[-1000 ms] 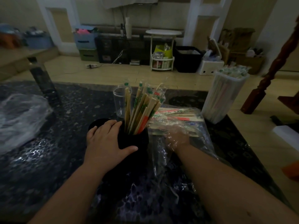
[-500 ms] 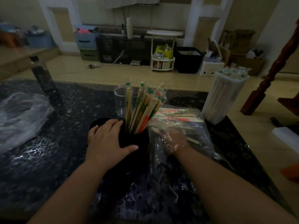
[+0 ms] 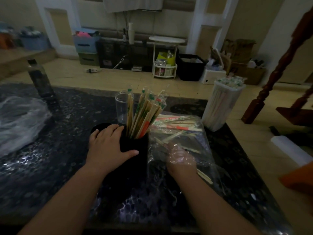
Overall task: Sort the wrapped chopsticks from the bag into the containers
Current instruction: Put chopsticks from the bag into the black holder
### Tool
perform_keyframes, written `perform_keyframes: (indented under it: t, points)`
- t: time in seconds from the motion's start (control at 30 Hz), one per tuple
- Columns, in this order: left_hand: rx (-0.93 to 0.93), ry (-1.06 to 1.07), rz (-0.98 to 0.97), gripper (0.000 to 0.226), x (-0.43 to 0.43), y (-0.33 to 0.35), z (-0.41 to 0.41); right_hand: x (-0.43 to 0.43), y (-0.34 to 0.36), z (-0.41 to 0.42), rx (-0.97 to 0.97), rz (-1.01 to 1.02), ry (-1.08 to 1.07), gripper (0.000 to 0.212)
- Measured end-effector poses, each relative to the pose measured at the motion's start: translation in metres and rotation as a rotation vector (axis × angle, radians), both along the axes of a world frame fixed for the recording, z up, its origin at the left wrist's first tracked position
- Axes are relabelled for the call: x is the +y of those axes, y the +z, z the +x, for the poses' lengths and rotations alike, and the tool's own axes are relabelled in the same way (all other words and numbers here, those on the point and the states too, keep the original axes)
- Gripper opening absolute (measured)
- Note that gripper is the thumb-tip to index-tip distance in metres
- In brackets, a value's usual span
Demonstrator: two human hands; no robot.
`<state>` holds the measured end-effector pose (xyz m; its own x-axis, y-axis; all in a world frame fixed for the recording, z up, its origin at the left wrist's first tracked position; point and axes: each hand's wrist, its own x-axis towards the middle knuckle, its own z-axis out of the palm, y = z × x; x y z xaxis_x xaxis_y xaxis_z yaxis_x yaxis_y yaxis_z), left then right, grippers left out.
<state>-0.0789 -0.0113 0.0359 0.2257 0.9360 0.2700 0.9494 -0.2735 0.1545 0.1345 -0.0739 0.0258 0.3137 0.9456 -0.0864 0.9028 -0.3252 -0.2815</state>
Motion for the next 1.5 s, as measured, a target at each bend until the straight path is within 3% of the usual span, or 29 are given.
perform_keyframes:
  t: [0.23,0.37,0.53,0.87,1.0,1.2,1.37,1.5]
  points:
    - [0.006,-0.007,-0.028,0.104,-0.003,0.001,0.0,-0.014,0.01,0.003,0.034,-0.047,-0.019,0.037]
    - [-0.004,-0.011,-0.025,0.103,-0.001,0.002,-0.001,-0.029,0.023,0.012,0.023,-0.149,0.008,0.056]
    - [0.0,0.001,-0.022,0.102,-0.001,0.001,0.0,-0.033,0.049,0.011,0.004,-0.218,0.173,0.032]
    - [0.023,-0.009,0.012,0.104,0.0,-0.001,-0.001,-0.038,0.086,0.003,-0.156,-0.073,0.277,0.033]
    - [0.002,-0.024,0.006,0.107,0.0,-0.003,-0.003,-0.044,0.104,-0.007,-0.156,0.141,0.273,0.033]
    - [0.014,-0.028,0.009,0.106,0.0,-0.001,-0.004,-0.038,0.114,-0.015,0.247,0.725,0.177,0.028]
    - [0.011,-0.03,0.013,0.107,-0.001,-0.001,-0.004,-0.023,0.103,-0.018,0.071,0.975,0.145,0.032]
    - [-0.001,-0.03,0.013,0.107,0.001,-0.002,-0.004,-0.023,0.105,-0.028,0.459,1.006,0.061,0.033]
